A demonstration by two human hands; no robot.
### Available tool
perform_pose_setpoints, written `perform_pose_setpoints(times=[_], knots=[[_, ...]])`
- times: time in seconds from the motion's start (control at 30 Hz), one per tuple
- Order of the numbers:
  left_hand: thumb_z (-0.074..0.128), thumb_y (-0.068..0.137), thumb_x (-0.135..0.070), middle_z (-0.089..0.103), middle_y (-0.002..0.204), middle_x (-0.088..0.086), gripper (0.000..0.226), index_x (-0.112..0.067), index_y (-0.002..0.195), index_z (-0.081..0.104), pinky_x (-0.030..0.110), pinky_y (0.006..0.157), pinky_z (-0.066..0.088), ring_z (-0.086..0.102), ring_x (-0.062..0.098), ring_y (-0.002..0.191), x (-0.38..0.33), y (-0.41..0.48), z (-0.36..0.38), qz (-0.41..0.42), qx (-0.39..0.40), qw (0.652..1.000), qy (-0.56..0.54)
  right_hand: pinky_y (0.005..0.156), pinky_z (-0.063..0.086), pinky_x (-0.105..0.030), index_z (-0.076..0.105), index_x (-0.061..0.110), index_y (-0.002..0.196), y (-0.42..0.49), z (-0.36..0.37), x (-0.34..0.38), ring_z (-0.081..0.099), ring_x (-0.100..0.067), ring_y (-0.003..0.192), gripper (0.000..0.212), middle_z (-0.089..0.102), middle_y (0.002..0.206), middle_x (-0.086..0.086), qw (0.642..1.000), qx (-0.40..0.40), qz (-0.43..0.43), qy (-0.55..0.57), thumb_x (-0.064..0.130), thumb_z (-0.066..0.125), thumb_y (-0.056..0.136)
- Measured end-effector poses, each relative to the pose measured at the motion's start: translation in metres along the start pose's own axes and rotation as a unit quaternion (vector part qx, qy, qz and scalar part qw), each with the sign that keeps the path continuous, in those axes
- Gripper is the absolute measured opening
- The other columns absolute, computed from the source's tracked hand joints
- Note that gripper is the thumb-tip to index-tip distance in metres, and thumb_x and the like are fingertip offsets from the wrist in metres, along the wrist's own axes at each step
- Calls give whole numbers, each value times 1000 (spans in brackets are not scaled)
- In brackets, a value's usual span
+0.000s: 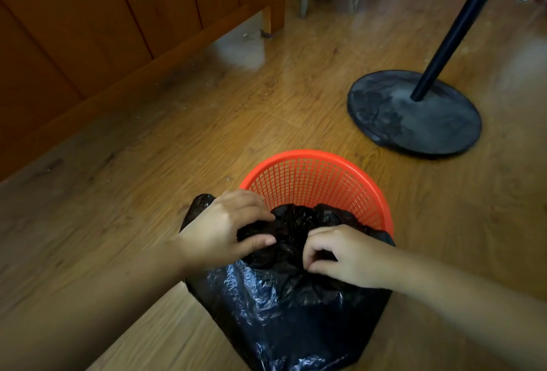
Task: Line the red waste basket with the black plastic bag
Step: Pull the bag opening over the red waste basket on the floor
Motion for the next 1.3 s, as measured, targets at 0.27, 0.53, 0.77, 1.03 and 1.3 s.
perform_pose_setpoints(times=[0.27, 0.53, 0.77, 1.03, 1.3], knots=[[66, 70, -51, 67, 111, 5, 56, -12, 111, 64, 33, 99, 36, 58, 19, 110, -8, -3, 5, 15, 19, 1000, 8, 76, 36, -11, 56, 26, 75, 19, -49, -9, 53, 3, 82, 19, 55, 81, 20, 980, -192, 22, -47, 8, 61, 81], [69, 78, -24, 71, 98, 1, 26, -15, 102, 65, 32, 87, 48, 64, 17, 93, 3, 9, 0, -56, -36, 998, 6, 81, 44, -32, 61, 9, 80, 31, -63, -24, 56, -18, 89, 7, 62, 89, -3, 956, -279, 56, -77, 4, 59, 83], [65, 82, -26, 73, 82, 0, 10, -18, 89, 67, 34, 64, 53, 66, 20, 73, 12, 31, -3, -159, -120, 980, -5, 78, 41, -14, 59, 21, 95, 15, -65, 10, 52, -1, 87, 22, 55, 92, 9, 945, -321, -17, -52, 35, 61, 79], [65, 82, -21, 71, 82, -1, 6, -18, 84, 68, 29, 71, 50, 64, 15, 79, 16, 47, -6, -273, -193, 933, -132, 94, 40, -30, 39, 24, 129, 25, -27, 19, 39, -9, 117, 65, 42, 124, 8, 976, -175, 58, -119, 51, 63, 75], [63, 81, -27, 71, 64, 3, 12, -24, 70, 64, 32, 55, 50, 65, 20, 61, 18, 25, -7, -359, -209, 889, -191, 84, 40, -26, 41, 22, 124, 30, -6, 38, 40, -5, 108, 76, 44, 116, 11, 974, -185, 42, -126, 71, 50, 66]])
Point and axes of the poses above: each hand's wrist, its own y-axis towards the middle knuckle, its own z-axis out of the palm, x = y × z, the point moved 3 cm from there along y, towards the middle knuckle
